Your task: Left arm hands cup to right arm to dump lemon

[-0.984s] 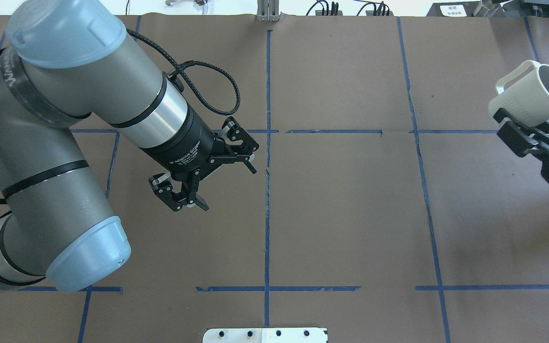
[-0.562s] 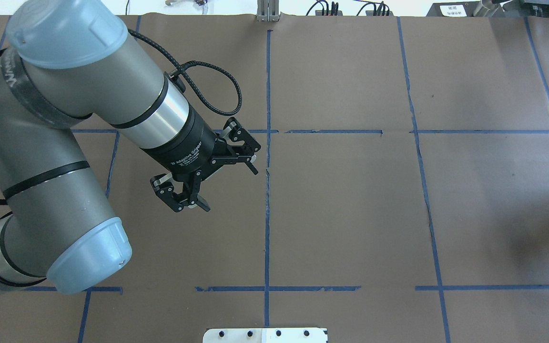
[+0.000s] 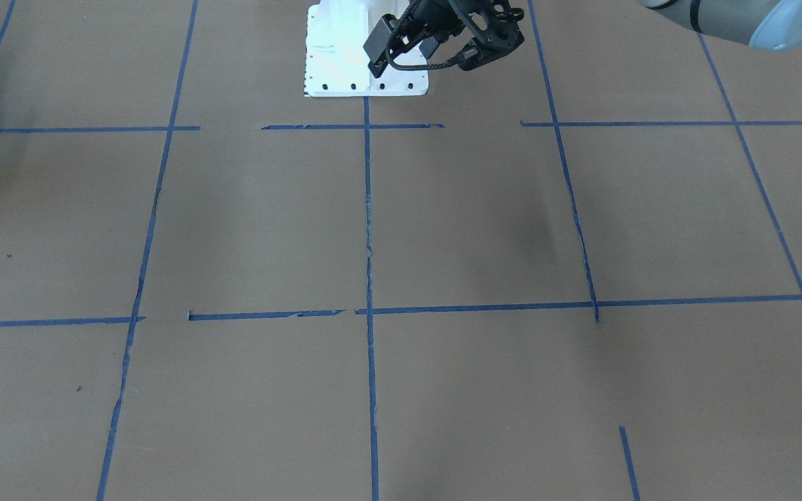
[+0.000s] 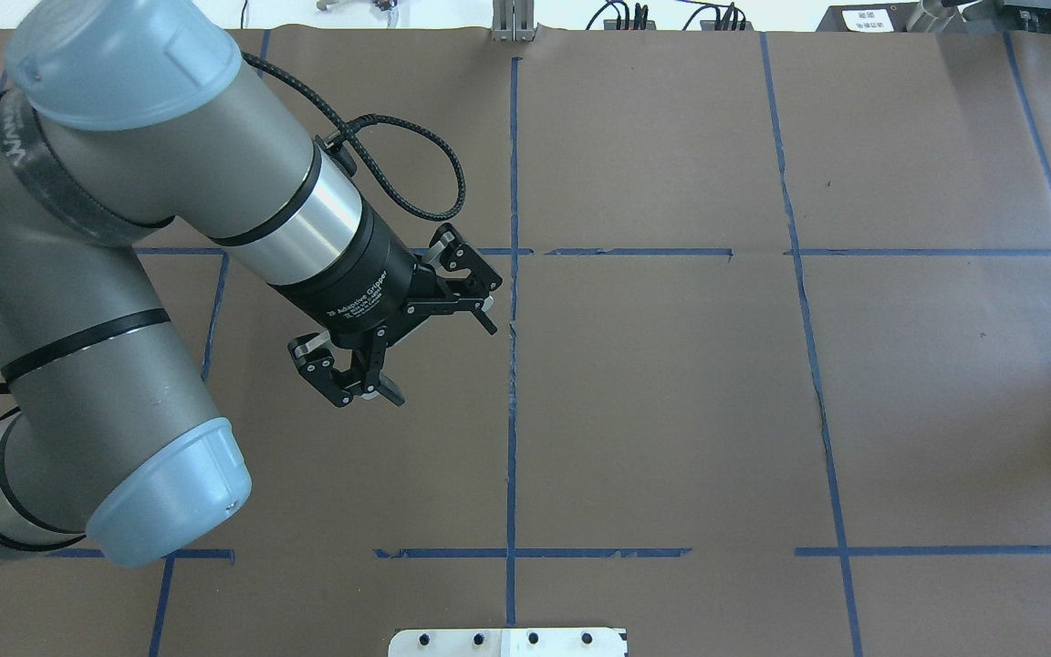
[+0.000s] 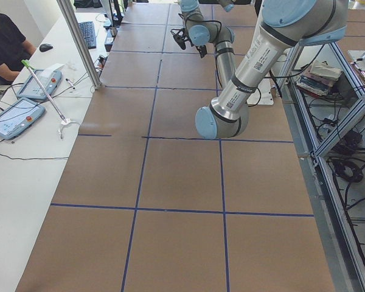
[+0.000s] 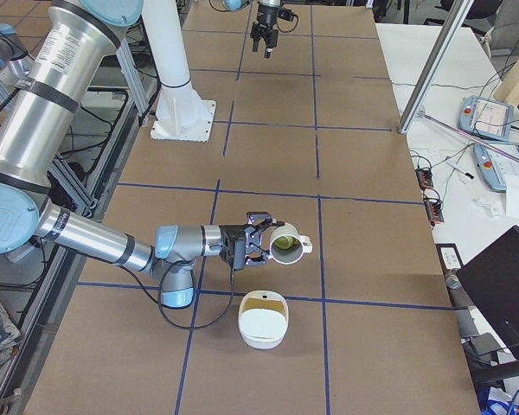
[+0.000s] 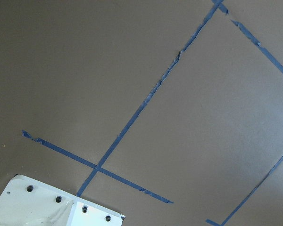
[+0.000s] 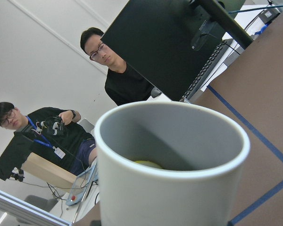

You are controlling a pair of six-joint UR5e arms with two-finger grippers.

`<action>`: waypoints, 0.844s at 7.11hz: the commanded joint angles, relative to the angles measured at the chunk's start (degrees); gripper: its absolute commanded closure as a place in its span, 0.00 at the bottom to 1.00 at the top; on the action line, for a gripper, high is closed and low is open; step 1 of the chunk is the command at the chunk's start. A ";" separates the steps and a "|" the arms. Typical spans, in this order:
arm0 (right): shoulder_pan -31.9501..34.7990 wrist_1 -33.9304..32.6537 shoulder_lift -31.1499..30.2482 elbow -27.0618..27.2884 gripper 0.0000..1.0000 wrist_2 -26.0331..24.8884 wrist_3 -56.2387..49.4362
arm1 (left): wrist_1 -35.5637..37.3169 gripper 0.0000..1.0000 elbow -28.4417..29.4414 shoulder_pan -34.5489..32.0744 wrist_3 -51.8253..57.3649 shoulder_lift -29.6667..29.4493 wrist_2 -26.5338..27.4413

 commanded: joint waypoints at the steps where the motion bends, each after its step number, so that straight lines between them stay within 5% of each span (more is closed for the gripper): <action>1: 1.78 6.33 -0.11 -5.75 0.98 0.02 11.94 | 0.00 0.00 -0.05 0.00 0.00 -0.05 0.07; 3: 1.79 19.34 0.77 -14.65 0.96 -0.16 25.18 | 0.00 0.00 -0.05 0.00 0.00 -0.05 0.07; 6: 1.79 19.82 1.64 -15.28 0.96 -0.33 45.83 | 0.00 0.00 -1.10 0.00 0.00 0.13 0.07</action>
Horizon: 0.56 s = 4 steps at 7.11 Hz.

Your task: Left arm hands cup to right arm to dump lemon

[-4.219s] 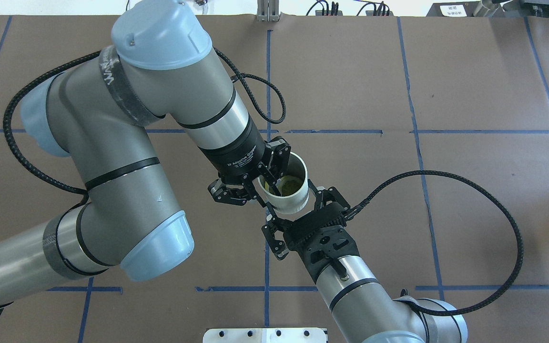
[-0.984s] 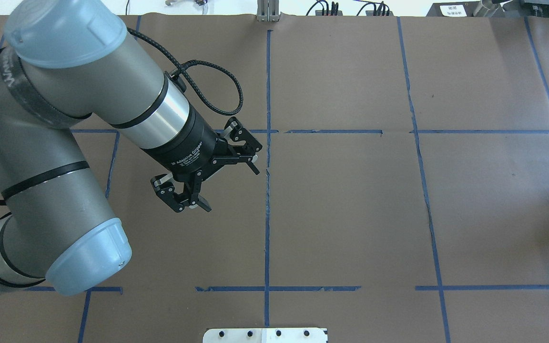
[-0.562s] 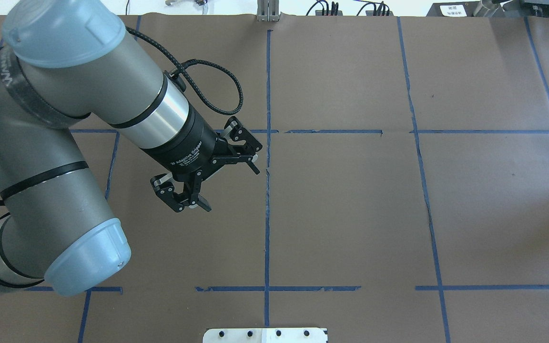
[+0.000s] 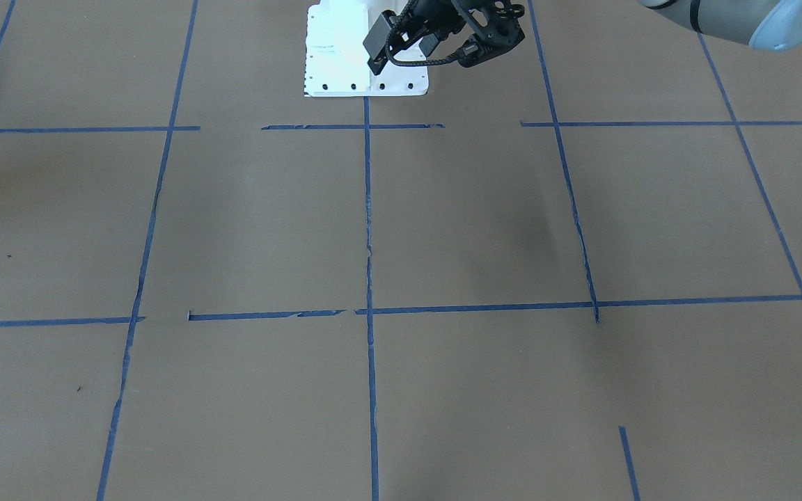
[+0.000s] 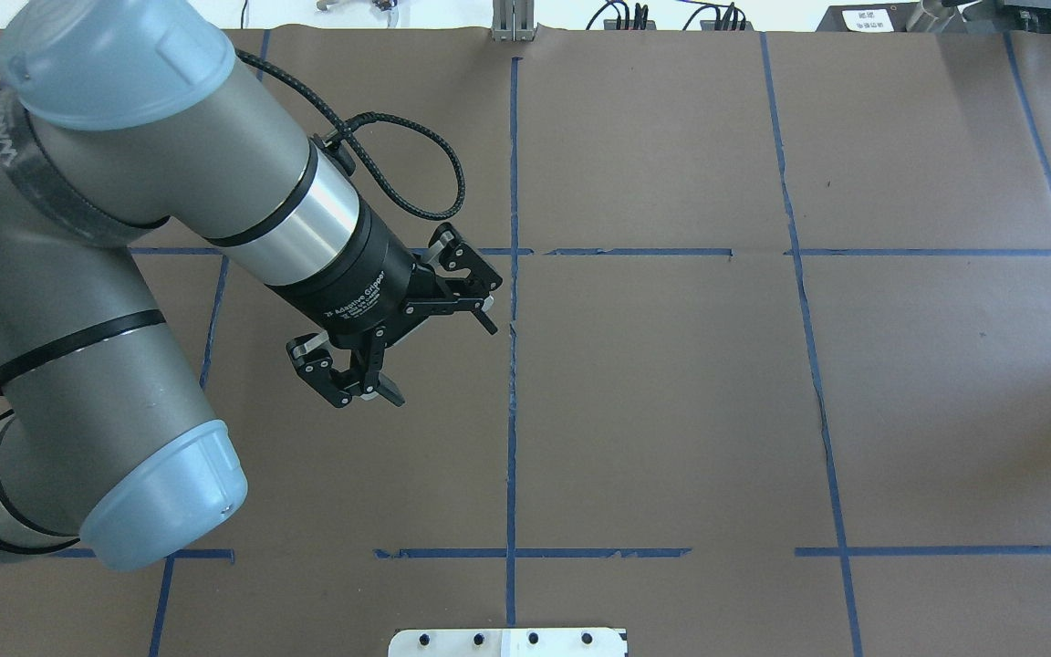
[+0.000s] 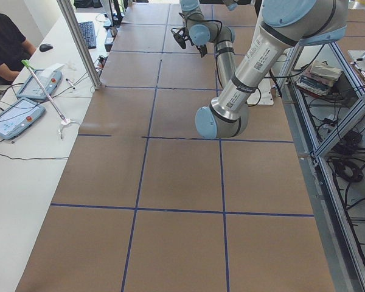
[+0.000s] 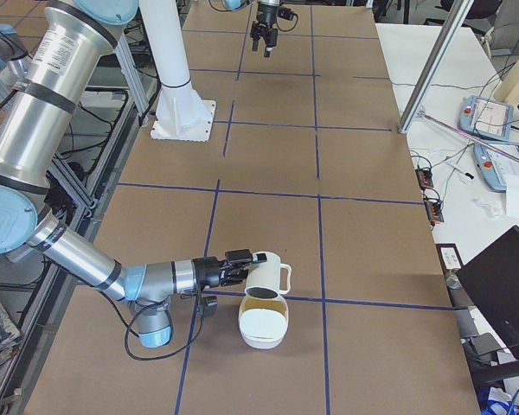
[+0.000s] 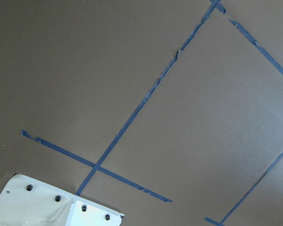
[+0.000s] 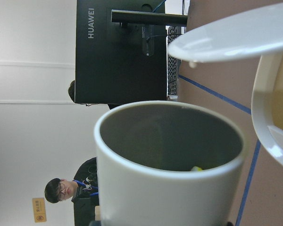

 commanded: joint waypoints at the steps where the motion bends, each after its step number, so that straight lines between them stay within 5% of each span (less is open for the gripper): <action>1: 0.18 1.92 1.32 -1.98 0.96 -0.09 15.72 | 0.00 0.00 -0.48 -0.09 0.00 0.37 0.61; 4: 1.76 3.87 3.52 -3.22 0.96 0.08 36.37 | 0.09 0.00 -0.48 -0.44 0.26 0.72 1.32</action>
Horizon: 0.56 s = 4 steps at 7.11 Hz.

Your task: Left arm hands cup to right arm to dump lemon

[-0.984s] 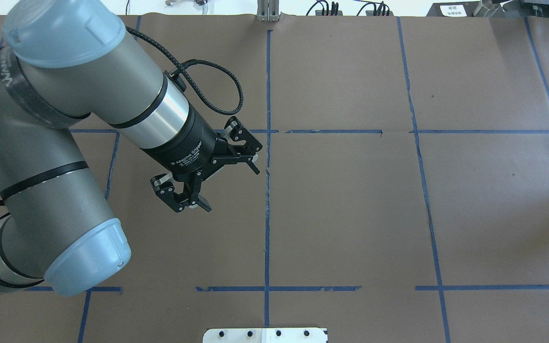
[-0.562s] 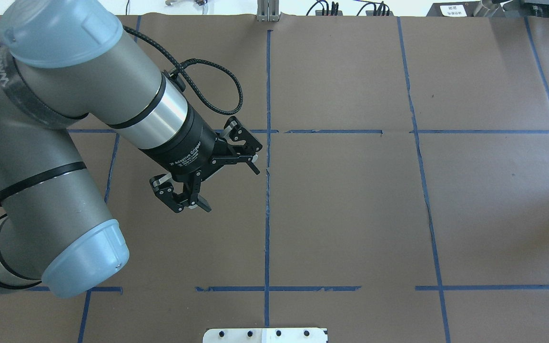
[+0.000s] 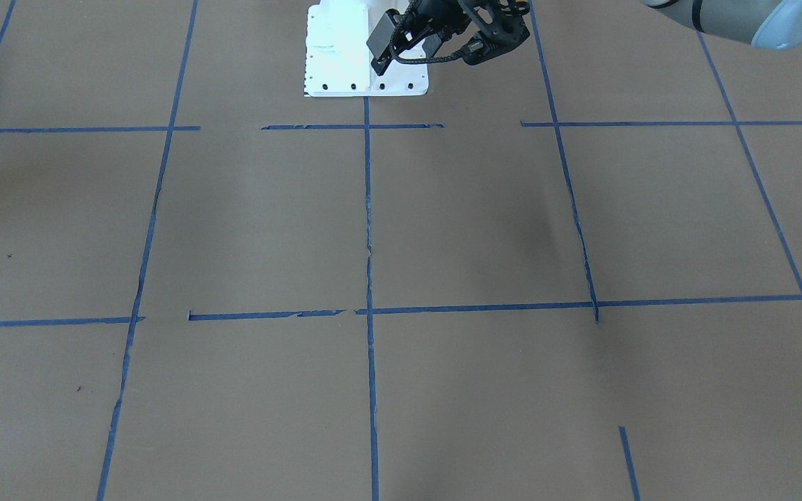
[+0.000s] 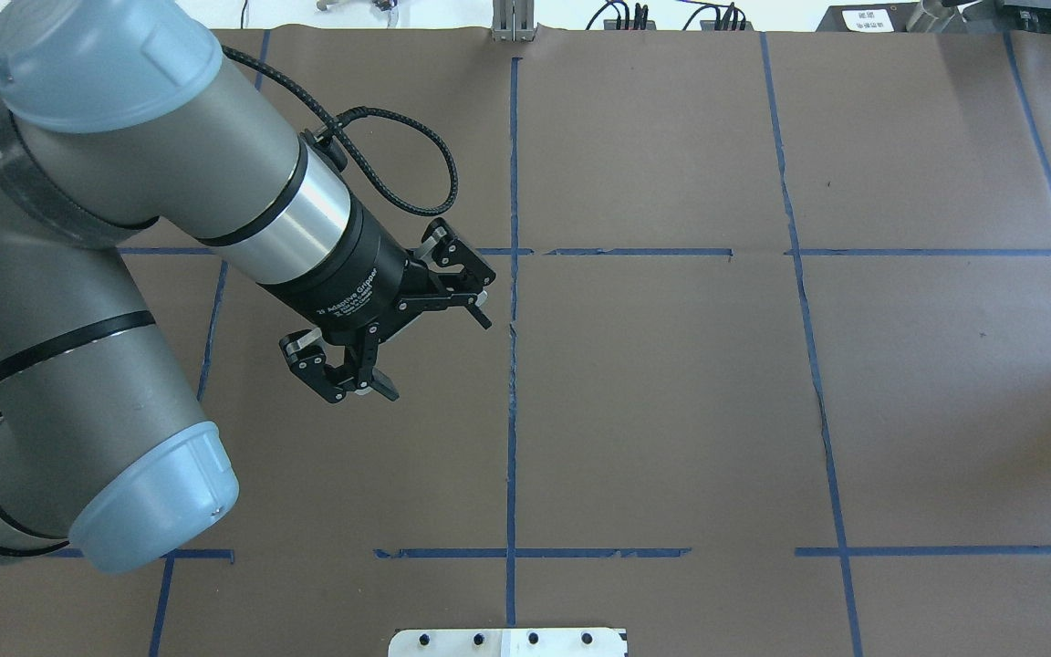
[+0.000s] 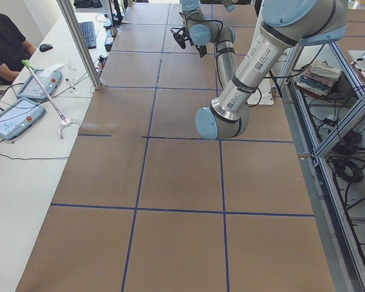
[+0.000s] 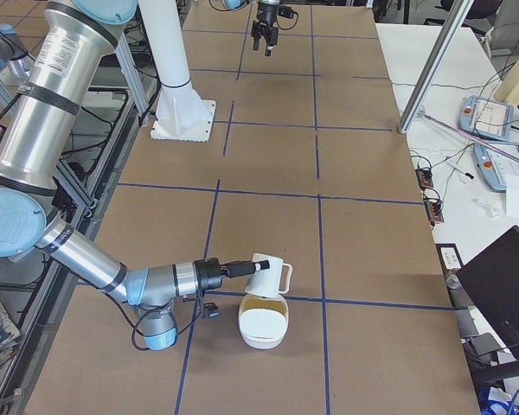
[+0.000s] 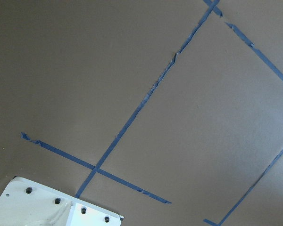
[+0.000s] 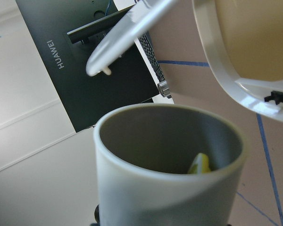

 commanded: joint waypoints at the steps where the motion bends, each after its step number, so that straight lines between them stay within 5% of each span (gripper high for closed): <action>1: 1.33 1.21 1.47 -2.41 0.96 0.39 13.23 | -0.02 0.00 -0.01 -0.28 0.23 0.40 0.13; 2: 1.16 8.44 2.78 -8.08 0.97 0.39 16.06 | -0.02 0.00 -0.01 -0.63 0.58 0.75 0.13; 4: 1.24 10.79 4.19 -11.04 0.97 0.39 18.20 | -0.02 0.00 0.07 -1.16 0.85 1.19 0.13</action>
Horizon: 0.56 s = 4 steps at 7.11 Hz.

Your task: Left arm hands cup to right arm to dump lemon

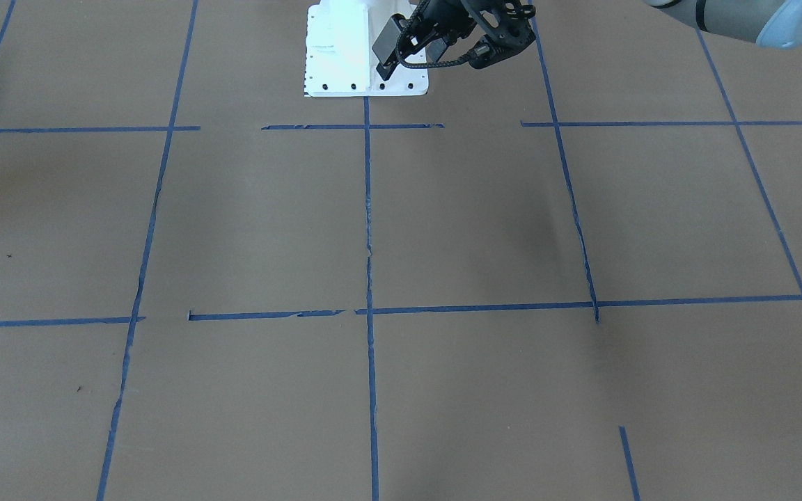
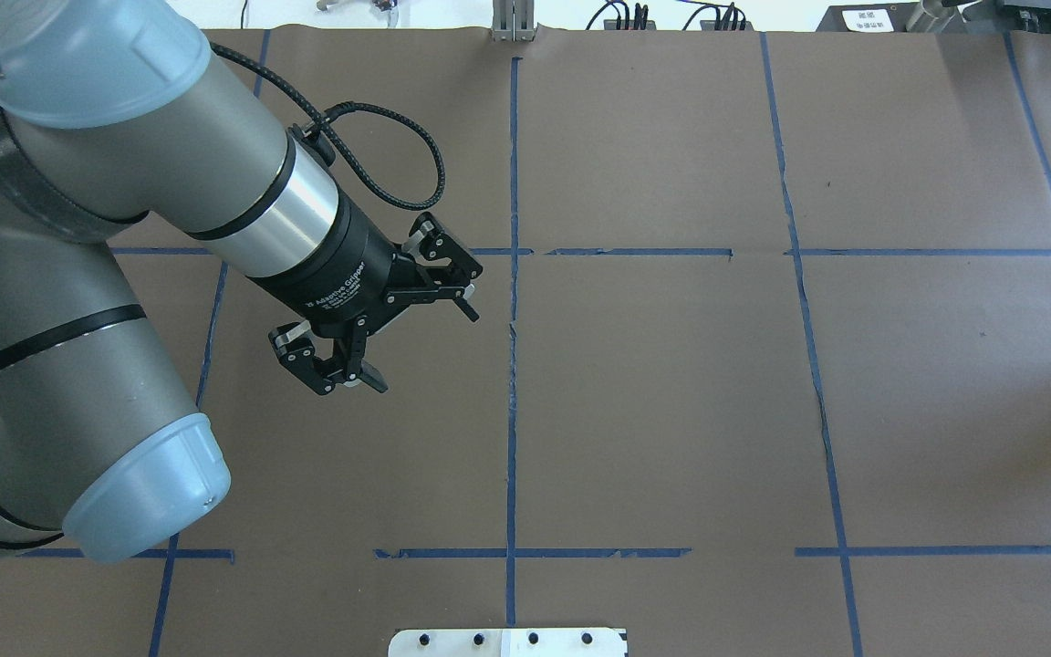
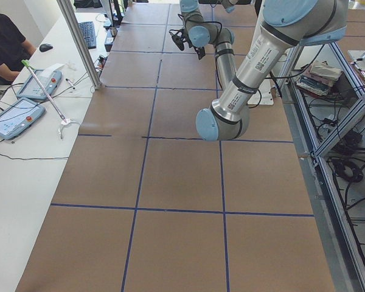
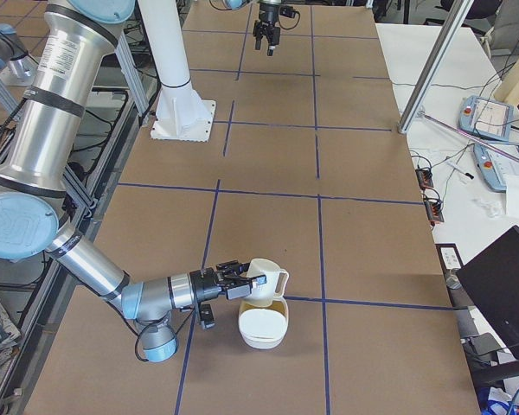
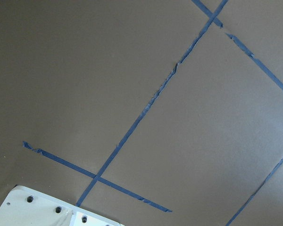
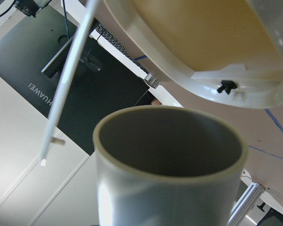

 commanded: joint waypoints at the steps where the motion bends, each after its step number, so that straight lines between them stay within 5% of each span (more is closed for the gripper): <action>1: 0.08 1.91 0.88 -1.13 0.97 0.02 0.83 | 0.00 0.00 0.04 -0.34 0.14 0.21 0.00; 3: 0.52 -3.23 0.00 5.25 0.96 2.54 -5.37 | 0.00 0.00 0.13 -0.25 0.14 0.29 0.00; 4: 0.70 -10.24 -0.26 10.43 0.96 4.65 -16.64 | 0.00 0.00 0.04 -0.16 0.14 0.29 0.00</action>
